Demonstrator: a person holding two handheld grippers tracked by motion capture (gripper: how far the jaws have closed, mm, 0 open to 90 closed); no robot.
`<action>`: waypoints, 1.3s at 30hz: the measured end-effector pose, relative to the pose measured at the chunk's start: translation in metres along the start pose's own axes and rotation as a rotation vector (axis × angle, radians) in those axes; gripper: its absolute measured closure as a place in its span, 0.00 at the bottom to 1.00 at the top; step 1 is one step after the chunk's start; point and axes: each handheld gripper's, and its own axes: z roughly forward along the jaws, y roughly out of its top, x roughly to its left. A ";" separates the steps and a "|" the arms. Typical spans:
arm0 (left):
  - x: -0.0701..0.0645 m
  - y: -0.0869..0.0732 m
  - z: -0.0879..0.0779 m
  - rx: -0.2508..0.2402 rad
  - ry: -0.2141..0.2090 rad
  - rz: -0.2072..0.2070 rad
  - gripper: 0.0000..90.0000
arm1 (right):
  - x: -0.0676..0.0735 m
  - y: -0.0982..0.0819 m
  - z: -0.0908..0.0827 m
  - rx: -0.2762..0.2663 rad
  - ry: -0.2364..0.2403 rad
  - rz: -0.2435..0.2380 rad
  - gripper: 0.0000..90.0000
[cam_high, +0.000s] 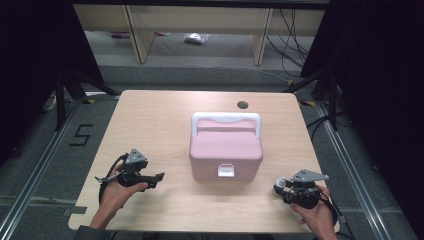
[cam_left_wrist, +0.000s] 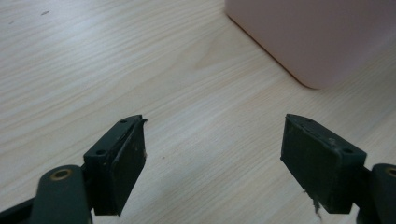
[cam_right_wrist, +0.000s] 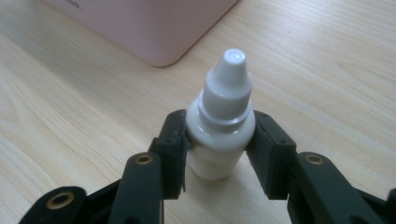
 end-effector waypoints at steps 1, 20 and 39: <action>-0.001 0.002 0.001 -0.014 0.000 0.010 0.24 | 0.001 0.000 -0.001 0.003 -0.013 0.010 0.67; -0.014 0.035 0.000 -0.036 -0.051 0.061 0.23 | 0.004 -0.001 -0.018 -0.051 -0.040 0.096 0.43; -0.008 0.084 -0.012 -0.058 -0.117 0.089 0.21 | 0.040 -0.022 -0.040 -0.055 0.024 0.135 0.40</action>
